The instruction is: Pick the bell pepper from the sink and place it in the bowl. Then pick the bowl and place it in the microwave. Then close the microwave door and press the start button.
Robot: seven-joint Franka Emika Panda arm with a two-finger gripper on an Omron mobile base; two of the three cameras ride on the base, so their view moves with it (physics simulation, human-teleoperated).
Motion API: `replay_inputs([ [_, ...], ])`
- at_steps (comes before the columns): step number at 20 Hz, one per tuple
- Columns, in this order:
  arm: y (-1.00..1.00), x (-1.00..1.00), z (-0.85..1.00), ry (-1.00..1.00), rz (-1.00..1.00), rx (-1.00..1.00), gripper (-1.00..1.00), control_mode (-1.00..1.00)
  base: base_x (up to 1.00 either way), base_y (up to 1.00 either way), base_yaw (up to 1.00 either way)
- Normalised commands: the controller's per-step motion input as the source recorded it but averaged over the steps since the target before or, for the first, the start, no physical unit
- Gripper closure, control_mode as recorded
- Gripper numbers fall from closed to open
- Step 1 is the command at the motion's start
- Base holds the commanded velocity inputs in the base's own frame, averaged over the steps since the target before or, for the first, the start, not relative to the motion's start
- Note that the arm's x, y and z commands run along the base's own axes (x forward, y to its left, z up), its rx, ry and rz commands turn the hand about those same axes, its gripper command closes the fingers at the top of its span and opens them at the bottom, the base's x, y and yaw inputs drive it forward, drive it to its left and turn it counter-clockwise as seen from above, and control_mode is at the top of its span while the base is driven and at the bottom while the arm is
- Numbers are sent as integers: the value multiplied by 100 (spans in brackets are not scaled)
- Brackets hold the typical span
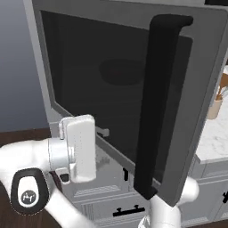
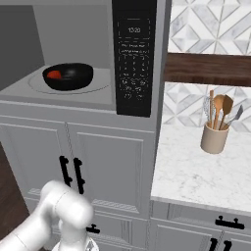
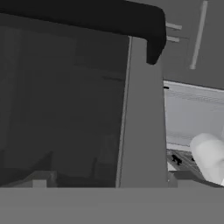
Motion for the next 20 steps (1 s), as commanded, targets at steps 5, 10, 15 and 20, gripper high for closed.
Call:
replay_inputs([
  [5,-100,-5,19,-6,28,26,-100,-100,0,0,0],
  [10,-100,0,35,0,29,25,-100,-100,0,0,0],
  [15,-95,40,11,-3,42,24,-100,-100,0,0,0],
  [20,-57,94,0,-2,47,18,-100,-100,0,0,0],
])
